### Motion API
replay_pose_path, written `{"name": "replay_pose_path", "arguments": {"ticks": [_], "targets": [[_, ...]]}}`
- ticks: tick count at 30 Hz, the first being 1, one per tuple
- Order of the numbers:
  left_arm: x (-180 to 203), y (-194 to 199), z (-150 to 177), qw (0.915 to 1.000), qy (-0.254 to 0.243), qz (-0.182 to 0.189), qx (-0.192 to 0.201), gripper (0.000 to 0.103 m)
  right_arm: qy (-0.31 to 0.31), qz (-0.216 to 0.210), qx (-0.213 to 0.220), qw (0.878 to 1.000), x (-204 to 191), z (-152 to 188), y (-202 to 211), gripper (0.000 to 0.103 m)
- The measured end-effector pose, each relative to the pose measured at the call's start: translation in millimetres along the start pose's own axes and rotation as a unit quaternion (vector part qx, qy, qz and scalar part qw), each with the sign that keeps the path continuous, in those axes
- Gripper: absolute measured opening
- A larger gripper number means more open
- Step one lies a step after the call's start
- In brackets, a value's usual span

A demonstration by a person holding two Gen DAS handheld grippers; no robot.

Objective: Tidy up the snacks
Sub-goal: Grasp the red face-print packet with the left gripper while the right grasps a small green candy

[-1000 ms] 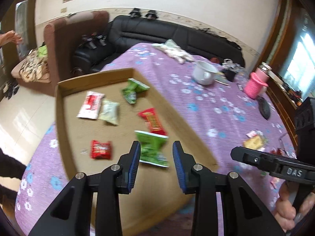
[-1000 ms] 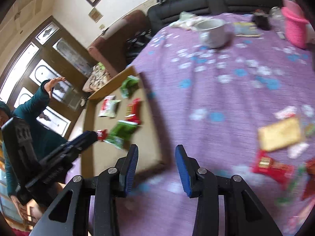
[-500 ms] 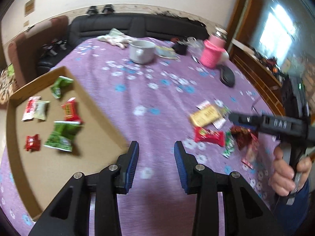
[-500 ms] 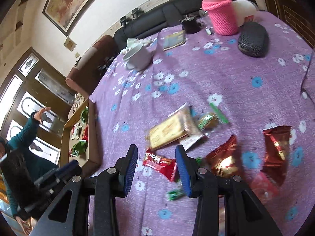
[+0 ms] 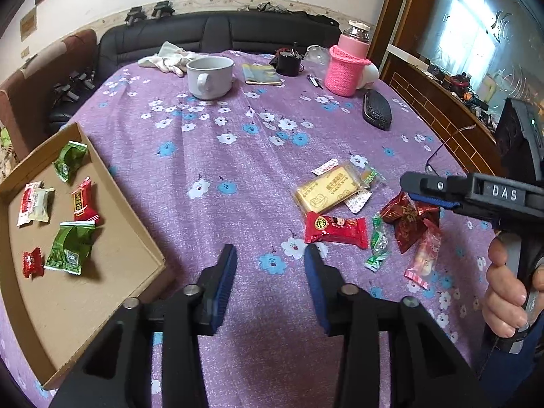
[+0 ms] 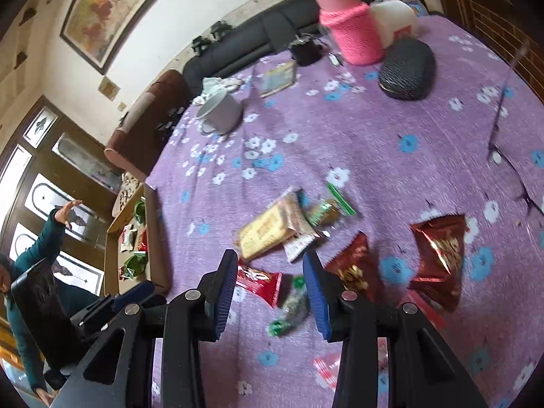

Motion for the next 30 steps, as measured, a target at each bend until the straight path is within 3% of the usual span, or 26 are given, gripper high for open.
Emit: {"name": "replay_pose_path", "arguments": {"ticks": [3, 6, 9, 11, 18, 24, 30], "targets": [[2.5, -6.5, -7.1, 1.0, -0.003, 0.001, -0.007, 0.042, -0.011, 0.005, -0.007, 1.0, 6.6, -0.2, 0.1, 0.043], [11.0, -20.8, -13.2, 0.9994, 0.003, 0.026, -0.021, 0.044, -0.028, 0.007, -0.02, 0.999, 13.9, 1.2, -3.0, 0.043], [22.9, -42.2, -18.2, 0.9977, 0.005, 0.053, -0.041, 0.057, -0.033, 0.005, -0.024, 0.999, 14.7, 2.0, -2.7, 0.043], [33.6, -53.3, -17.9, 0.9973, -0.009, 0.061, -0.038, 0.061, -0.033, 0.009, -0.019, 0.999, 15.1, 1.3, -0.9, 0.043], [66.0, -84.3, -23.8, 0.9948, -0.077, 0.063, -0.022, 0.062, -0.036, 0.012, -0.016, 0.999, 17.7, 0.5, -0.3, 0.043], [69.9, -97.5, -8.8, 0.9897, -0.113, 0.066, -0.058, 0.062, -0.035, 0.008, -0.022, 0.999, 16.4, 1.5, -1.5, 0.043], [75.8, -71.8, 20.8, 0.9778, -0.164, 0.099, -0.085, 0.062, -0.03, 0.002, -0.025, 0.999, 11.7, 3.3, -0.7, 0.043]]}}
Point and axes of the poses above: each gripper's, at about its wrist camera, not at the fingertips, and y roughly against the way its jaws point, x to its right, z to its underside, the point moved 1 cm from there along -y, roughly the way its jaws point, and after that the axes turned 8 degrees about x, right-handed, at the moved point
